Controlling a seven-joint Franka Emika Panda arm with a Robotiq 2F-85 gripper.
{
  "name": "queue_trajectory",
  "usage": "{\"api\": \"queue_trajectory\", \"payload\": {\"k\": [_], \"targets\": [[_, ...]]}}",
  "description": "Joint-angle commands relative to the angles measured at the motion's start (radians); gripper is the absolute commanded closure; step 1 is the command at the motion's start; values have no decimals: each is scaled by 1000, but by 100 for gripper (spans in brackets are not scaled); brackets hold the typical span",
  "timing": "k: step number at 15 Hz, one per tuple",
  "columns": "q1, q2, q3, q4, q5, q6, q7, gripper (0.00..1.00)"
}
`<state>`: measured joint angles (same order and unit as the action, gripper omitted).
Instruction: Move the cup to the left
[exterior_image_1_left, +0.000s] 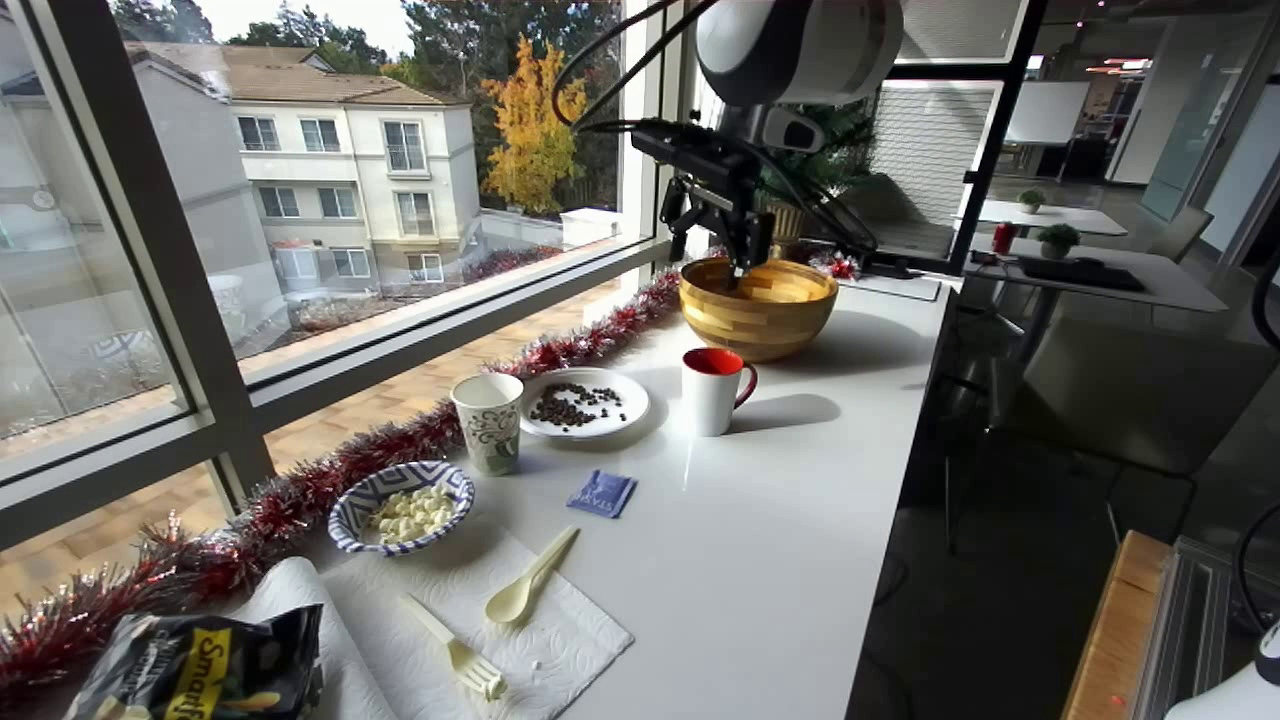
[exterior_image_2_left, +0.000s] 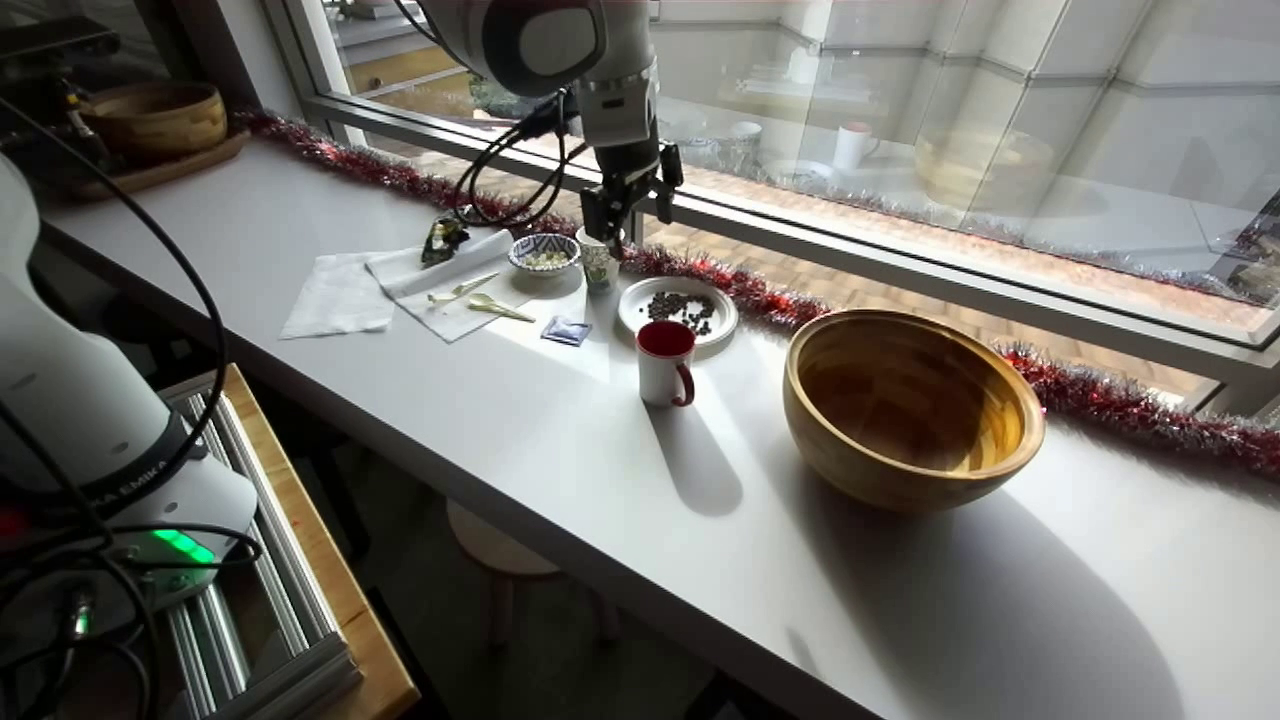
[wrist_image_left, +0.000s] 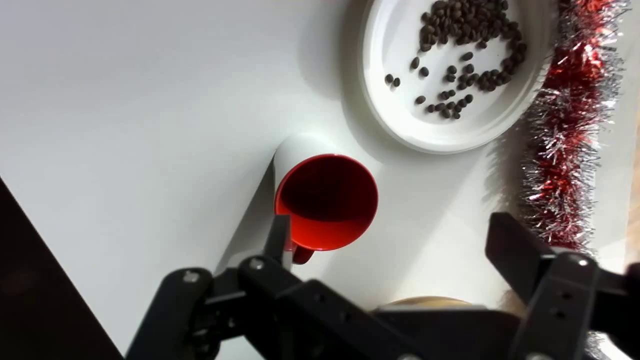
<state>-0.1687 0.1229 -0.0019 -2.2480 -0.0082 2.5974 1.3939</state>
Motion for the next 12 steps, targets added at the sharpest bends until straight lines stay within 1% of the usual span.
{"api": "queue_trajectory", "payload": {"k": [1,3,7,10,12], "targets": [[51,28,-67,16,13,4,28,0],[61,71,-94,46,15,3,67,0],[69,86,-97,64,16,3,89,0],[62,146,-92,135,91,-24,65,0],[56,183,-93,185,135,-79,56,0]]}}
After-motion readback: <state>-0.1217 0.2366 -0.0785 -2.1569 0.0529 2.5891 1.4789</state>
